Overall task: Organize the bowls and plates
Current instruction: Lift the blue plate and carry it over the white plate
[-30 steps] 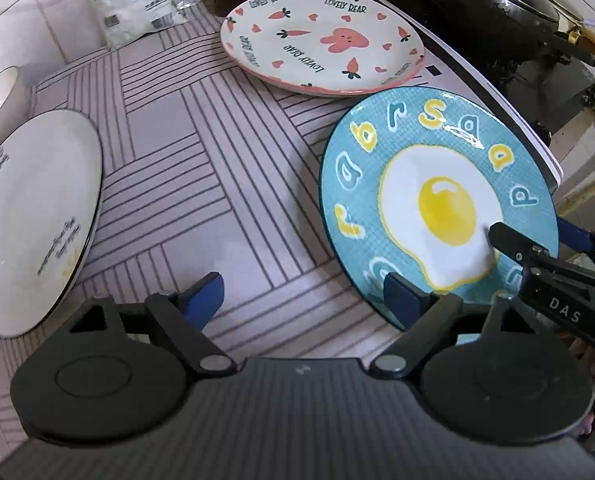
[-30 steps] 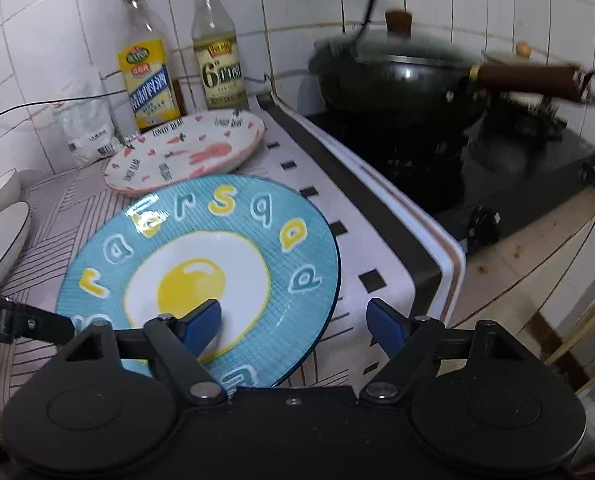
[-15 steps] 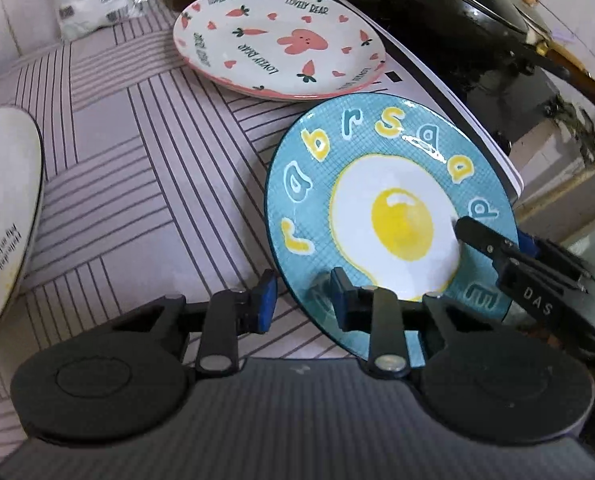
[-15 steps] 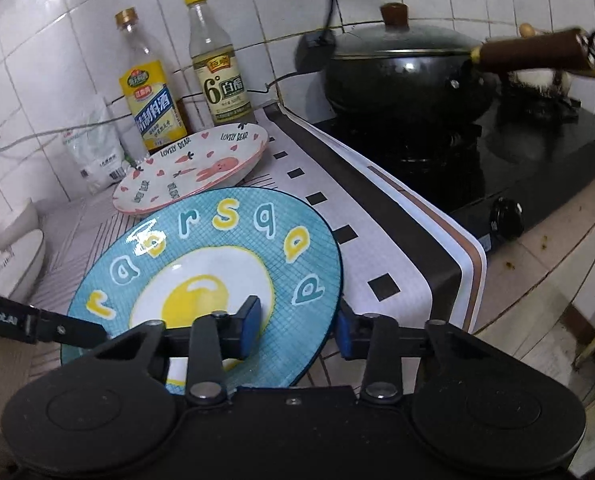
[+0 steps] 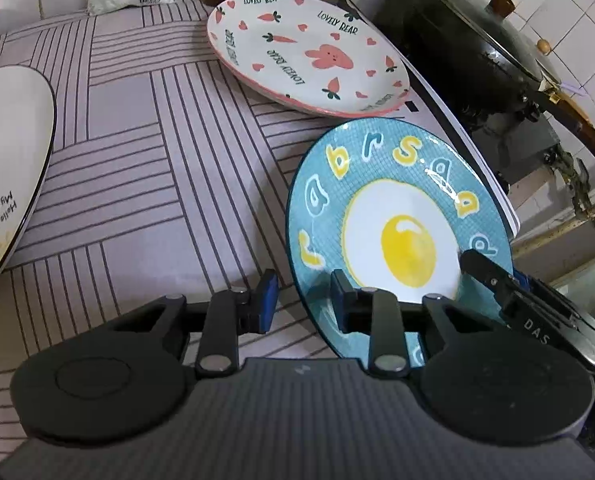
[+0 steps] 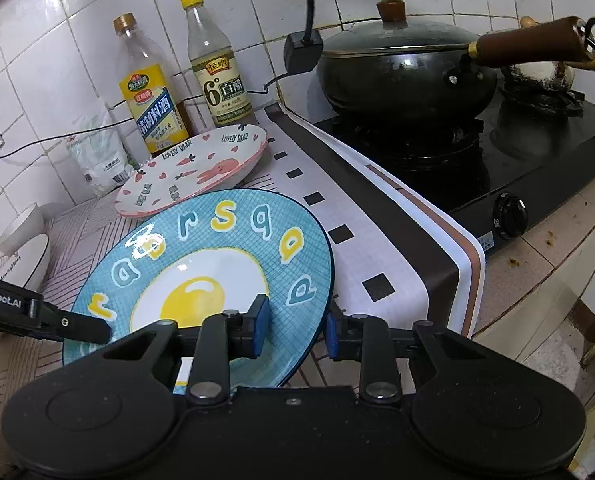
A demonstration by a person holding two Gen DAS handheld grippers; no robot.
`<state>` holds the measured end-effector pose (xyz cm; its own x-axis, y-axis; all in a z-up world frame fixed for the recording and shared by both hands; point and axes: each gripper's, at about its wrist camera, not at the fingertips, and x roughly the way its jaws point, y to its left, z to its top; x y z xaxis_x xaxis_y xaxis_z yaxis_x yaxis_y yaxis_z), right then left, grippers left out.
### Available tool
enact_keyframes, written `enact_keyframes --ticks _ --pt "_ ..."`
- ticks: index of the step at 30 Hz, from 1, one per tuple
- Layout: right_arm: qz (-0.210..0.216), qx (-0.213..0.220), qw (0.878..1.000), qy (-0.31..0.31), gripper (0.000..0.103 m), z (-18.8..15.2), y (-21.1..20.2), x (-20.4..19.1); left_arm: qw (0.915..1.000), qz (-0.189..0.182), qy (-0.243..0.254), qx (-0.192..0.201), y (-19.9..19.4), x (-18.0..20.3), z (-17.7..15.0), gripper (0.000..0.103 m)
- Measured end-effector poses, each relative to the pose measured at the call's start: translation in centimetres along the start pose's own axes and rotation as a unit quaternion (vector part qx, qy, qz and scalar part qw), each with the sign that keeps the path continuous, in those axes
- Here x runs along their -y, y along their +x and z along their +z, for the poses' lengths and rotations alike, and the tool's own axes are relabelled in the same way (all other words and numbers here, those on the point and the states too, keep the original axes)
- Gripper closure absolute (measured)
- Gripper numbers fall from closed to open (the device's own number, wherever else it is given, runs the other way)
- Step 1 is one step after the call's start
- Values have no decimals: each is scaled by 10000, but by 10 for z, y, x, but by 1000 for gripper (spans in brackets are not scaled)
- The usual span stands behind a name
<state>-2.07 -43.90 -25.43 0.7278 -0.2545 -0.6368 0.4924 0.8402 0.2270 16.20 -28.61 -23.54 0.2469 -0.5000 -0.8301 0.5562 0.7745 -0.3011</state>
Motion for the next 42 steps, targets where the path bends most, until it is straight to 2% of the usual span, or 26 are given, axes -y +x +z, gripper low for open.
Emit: enact_keyframes --ticks 3,5,9,13,16,20,33,42 --pt "-8 16 10000 -3 70 0 1 0 10000 23 79 53 3 2 3 77" --pt "-4 18 10000 -20 70 0 1 -1 9996 33 285 78 4 7 3 84" --pt "60 5 10000 -1 71 0 0 1 9993 152 318 81 5 11 4 84" --pt "234 -35 9997 35 76 1 -3 4 9986 272 445 25 2 10 3 81" --pt "282 -21 9994 -195 78 1 -8 -6 9982 352 481 -81 -5 6 3 78" --pt "444 -55 9986 -286 79 1 -12 -19 9970 528 564 -18 -19 0 -1 76" --pt "1003 -142 9941 -395 79 16 -42 -78 9960 753 386 301 -109 -35 -17 76" --pt "1570 -64 9839 -857 79 27 -60 -141 9930 1005 -3 628 -175 -80 -31 76"
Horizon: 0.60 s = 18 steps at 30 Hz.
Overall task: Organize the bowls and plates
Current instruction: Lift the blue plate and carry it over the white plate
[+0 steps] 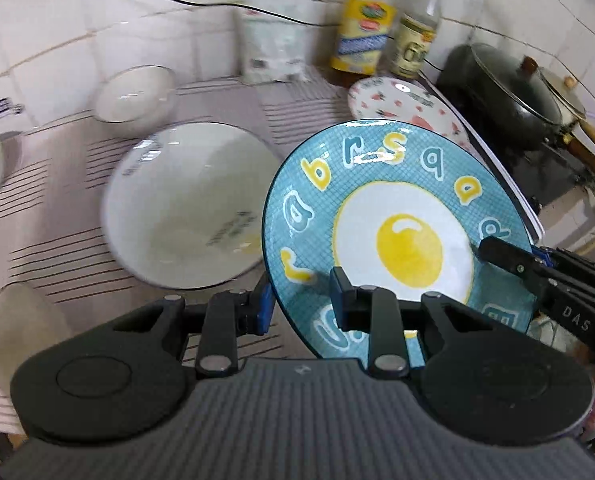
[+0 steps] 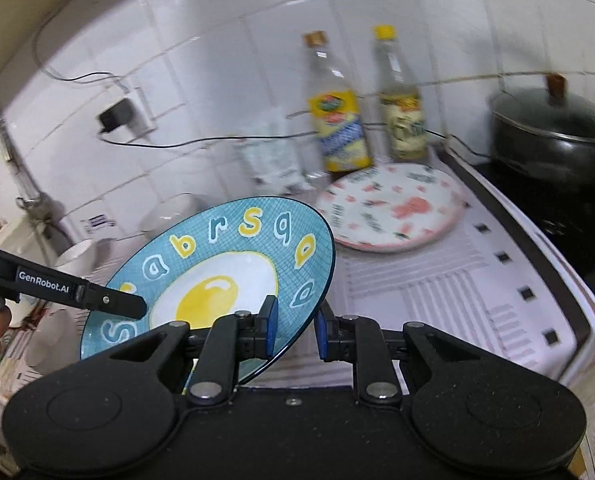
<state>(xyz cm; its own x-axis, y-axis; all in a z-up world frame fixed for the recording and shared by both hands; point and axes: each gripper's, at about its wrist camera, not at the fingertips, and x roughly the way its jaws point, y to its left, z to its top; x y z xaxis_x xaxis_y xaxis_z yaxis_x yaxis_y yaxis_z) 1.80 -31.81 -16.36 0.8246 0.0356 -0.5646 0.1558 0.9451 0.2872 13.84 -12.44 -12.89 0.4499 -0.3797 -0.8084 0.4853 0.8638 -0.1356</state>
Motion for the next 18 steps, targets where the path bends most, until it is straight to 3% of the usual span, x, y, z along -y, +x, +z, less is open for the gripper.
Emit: enact_keyframes --ticks 7,18 --pt "586 -60 9983 39 79 10 25 -38 9991 305 -279 99 -22 -49 -2 76" --pt "962 -337 9945 -238 80 16 86 -69 9955 591 -737 -78 3 -106 6 76"
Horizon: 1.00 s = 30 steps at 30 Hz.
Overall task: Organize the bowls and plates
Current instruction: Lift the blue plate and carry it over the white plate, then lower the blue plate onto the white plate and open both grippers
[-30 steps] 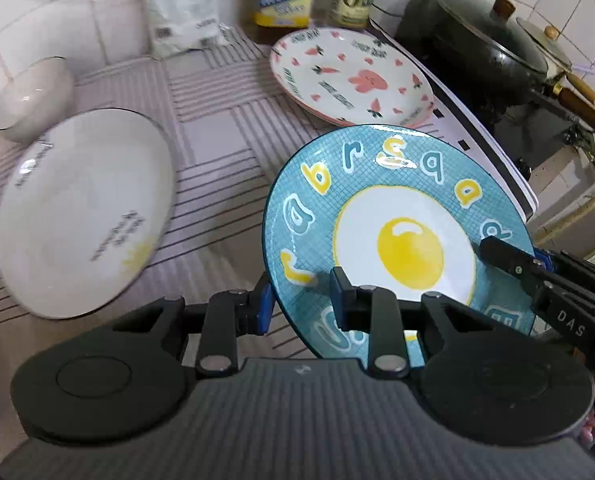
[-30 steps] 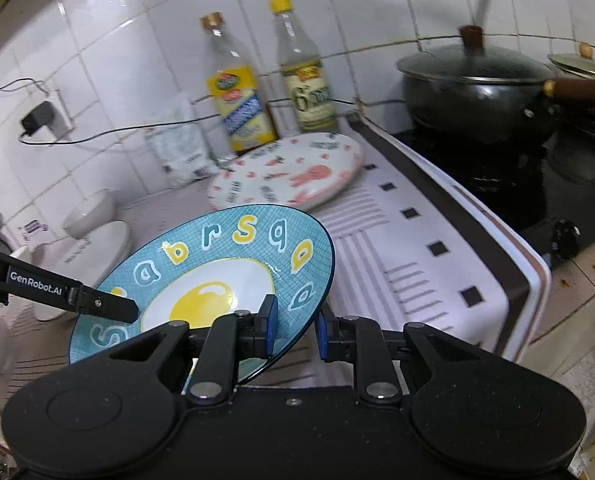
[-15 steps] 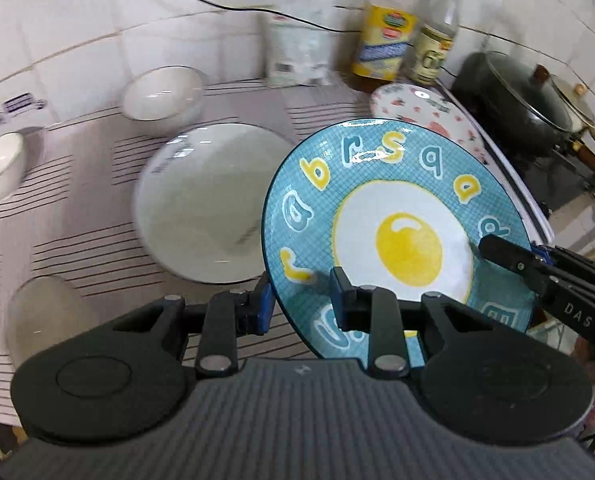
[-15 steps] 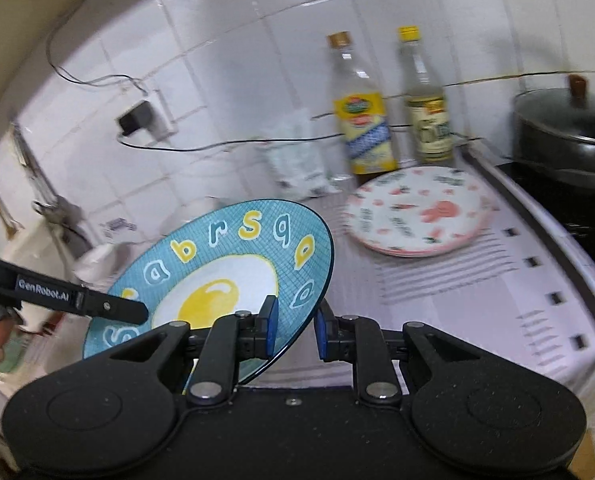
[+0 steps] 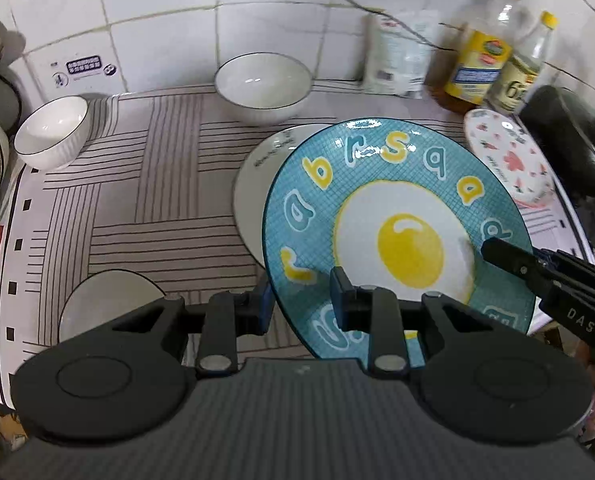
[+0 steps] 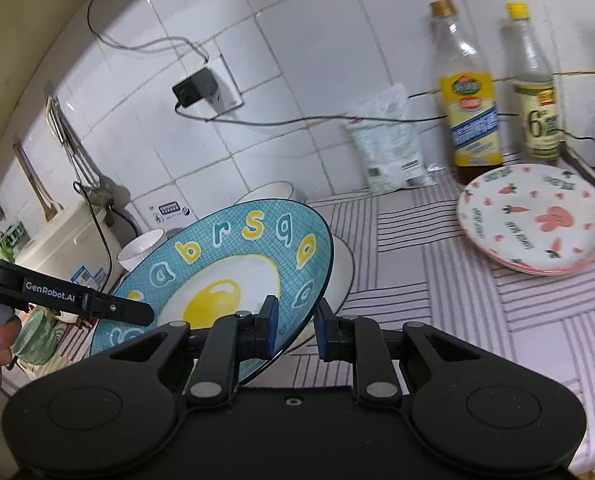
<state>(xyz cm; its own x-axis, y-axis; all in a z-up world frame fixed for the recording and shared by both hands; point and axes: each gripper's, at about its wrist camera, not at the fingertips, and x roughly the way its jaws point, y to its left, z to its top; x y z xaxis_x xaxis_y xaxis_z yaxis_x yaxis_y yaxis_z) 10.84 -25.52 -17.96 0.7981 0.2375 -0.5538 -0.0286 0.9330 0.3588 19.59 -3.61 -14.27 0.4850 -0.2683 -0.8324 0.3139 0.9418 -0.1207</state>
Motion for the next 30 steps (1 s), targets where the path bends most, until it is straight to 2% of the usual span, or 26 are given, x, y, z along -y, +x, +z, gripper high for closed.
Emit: enact_keyframes --ticks 4,10,16,24,30 --pt "85 -110 9999 104 80 4 21 6 9999 35 -97 -100 18 -11 9 76" --pt "-6 -298 9996 35 80 12 57 13 9994 -78 -111 -312 49 -24 19 75" --pt "-149 -521 9985 11 80 13 89 18 9988 12 -86 -485 71 -31 29 75" --pt "-335 -695 9969 -127 80 14 104 14 9968 46 -218 -761 88 -37 37 74" --pt "-613 -751 9941 -479 80 15 109 3 9954 232 -128 -923 97 -33 38 72"
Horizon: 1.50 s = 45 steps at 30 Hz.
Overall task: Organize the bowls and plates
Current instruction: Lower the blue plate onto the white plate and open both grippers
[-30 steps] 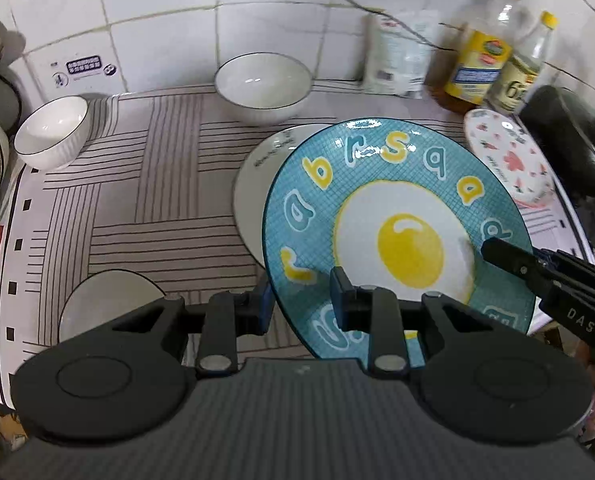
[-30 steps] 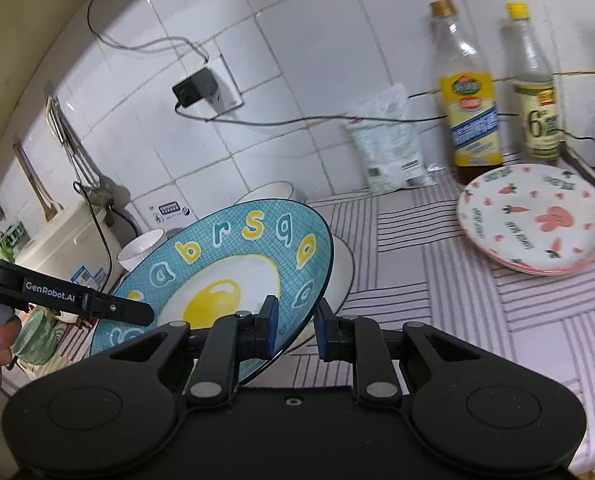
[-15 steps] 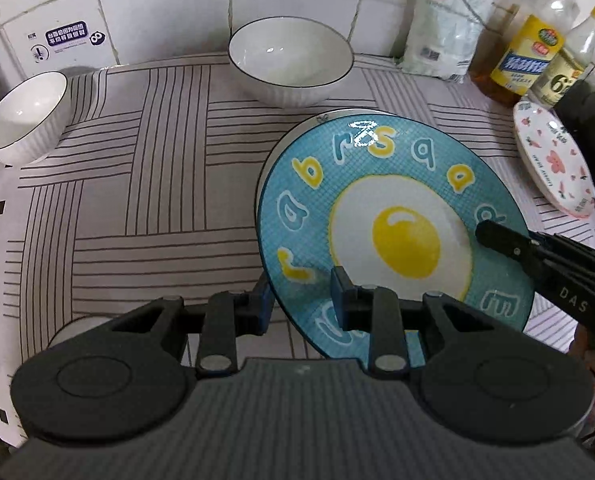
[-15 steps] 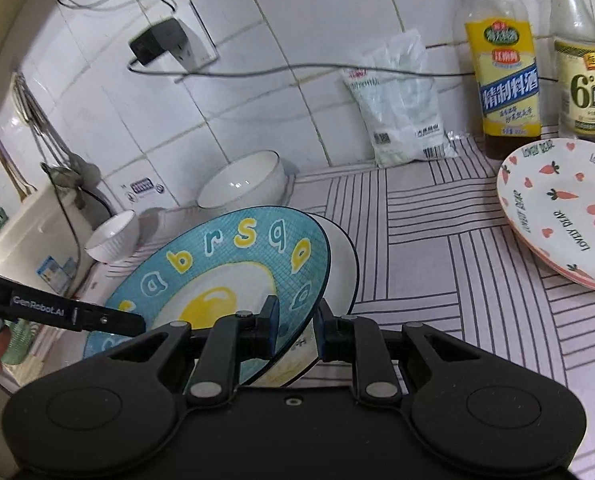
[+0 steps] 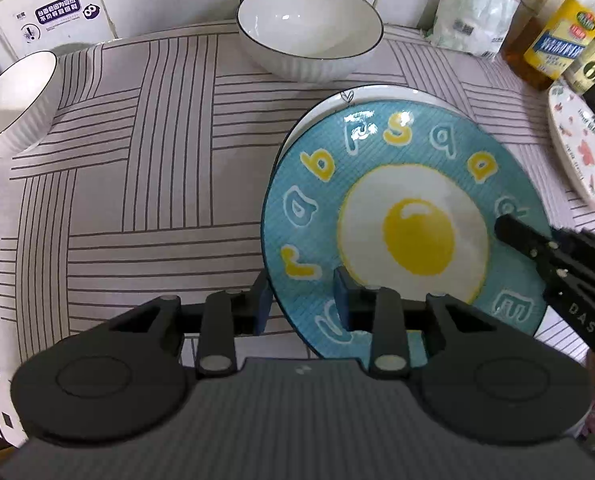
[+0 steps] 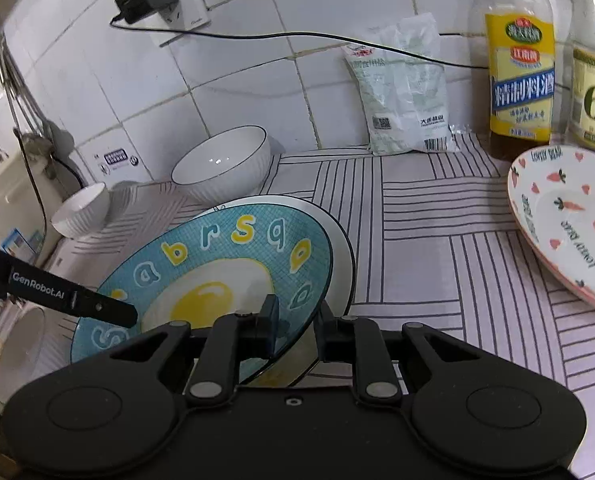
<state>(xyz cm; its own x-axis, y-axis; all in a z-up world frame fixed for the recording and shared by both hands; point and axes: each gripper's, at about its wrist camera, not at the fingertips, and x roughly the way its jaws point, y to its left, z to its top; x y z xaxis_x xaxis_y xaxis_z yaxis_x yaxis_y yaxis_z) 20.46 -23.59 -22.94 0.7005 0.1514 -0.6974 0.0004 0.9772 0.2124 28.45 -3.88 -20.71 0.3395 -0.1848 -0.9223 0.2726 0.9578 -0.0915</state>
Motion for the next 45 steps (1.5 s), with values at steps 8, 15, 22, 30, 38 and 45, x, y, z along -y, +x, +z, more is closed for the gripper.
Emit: enact_keyframes --ticks 8,15,22,30,38,45 --pt "-536 22 9976 -429 77 3 1 -15 9998 186 -6 -58 2 6 4 73" --pt "-1216 -51 9876 -994 64 -1 4 -39 9988 441 -199 69 3 12 3 76" --pt "-1574 12 9817 -1072 63 -8 8 -42 9981 603 -82 -26 5 20 6 76" --pt "-1276 242 9881 -829 64 1 -18 -35 9990 301 87 -314 -19 23 8 76" --pt "-1136 368 9904 -701 64 14 -86 -22 9987 65 503 47 -73 53 -6 71" --pt "-1295 635 9868 -740 57 16 -142 -14 9939 -94 985 491 -122 89 -18 65"
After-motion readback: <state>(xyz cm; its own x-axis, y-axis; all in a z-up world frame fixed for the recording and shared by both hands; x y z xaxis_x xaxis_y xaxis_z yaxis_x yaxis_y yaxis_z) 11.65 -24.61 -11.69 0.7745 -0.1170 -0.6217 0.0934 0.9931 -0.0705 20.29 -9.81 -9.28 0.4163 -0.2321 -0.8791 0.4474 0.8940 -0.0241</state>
